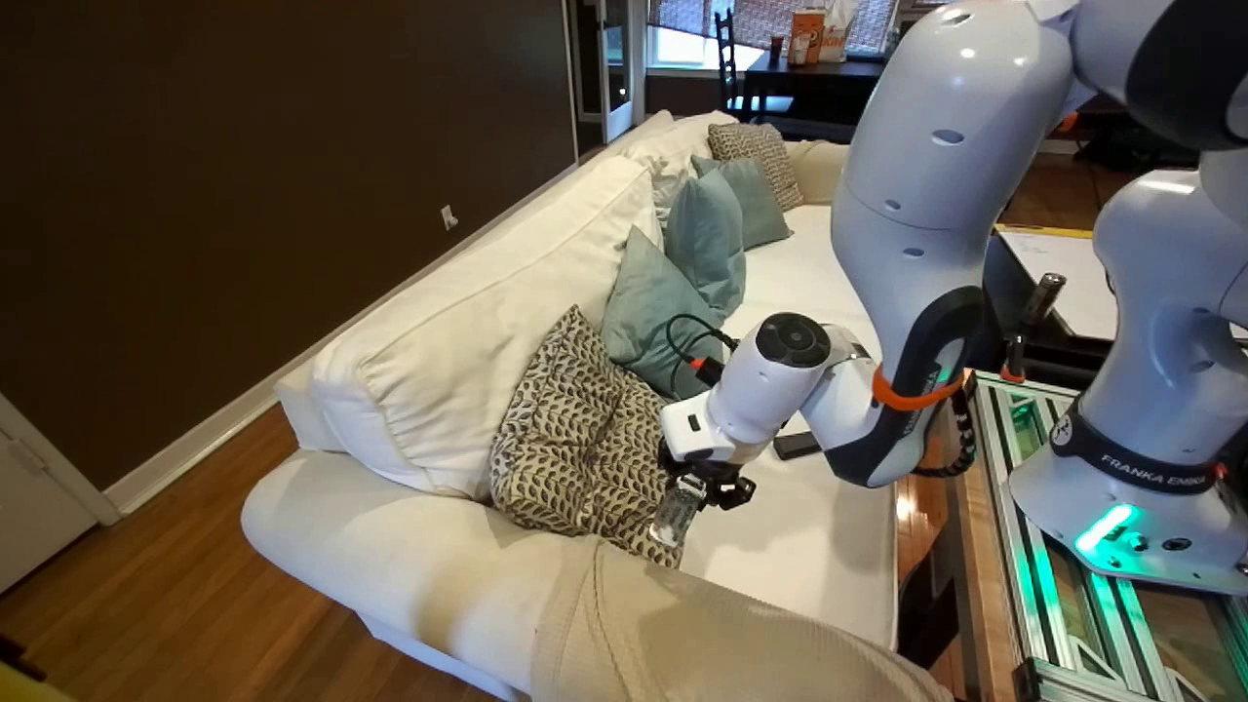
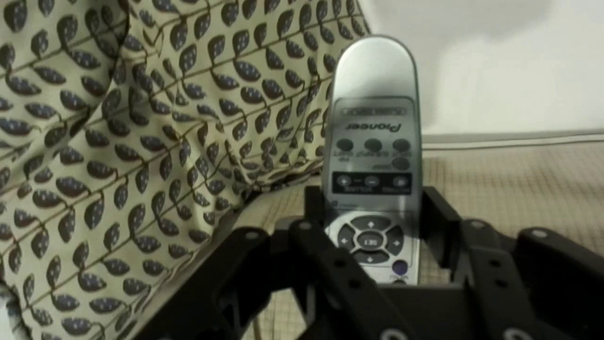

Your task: Put the grey remote control on the left armrest of the chair.

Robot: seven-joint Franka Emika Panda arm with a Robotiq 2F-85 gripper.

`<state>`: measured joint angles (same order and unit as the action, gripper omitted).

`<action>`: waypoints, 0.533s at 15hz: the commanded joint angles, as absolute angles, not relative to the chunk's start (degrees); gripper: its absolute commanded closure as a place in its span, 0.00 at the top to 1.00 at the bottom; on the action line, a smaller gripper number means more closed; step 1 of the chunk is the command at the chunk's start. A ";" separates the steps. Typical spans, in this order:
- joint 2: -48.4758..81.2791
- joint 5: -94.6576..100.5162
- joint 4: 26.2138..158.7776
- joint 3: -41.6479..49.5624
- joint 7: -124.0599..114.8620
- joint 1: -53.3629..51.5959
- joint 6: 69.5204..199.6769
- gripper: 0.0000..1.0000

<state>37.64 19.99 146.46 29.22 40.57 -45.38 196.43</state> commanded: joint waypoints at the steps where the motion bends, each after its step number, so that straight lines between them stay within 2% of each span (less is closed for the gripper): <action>1: 36.72 17.53 145.28 28.61 42.92 -49.18 194.69 0.27; 8: 36.46 18.65 142.72 24.99 41.48 -50.25 190.46 0.27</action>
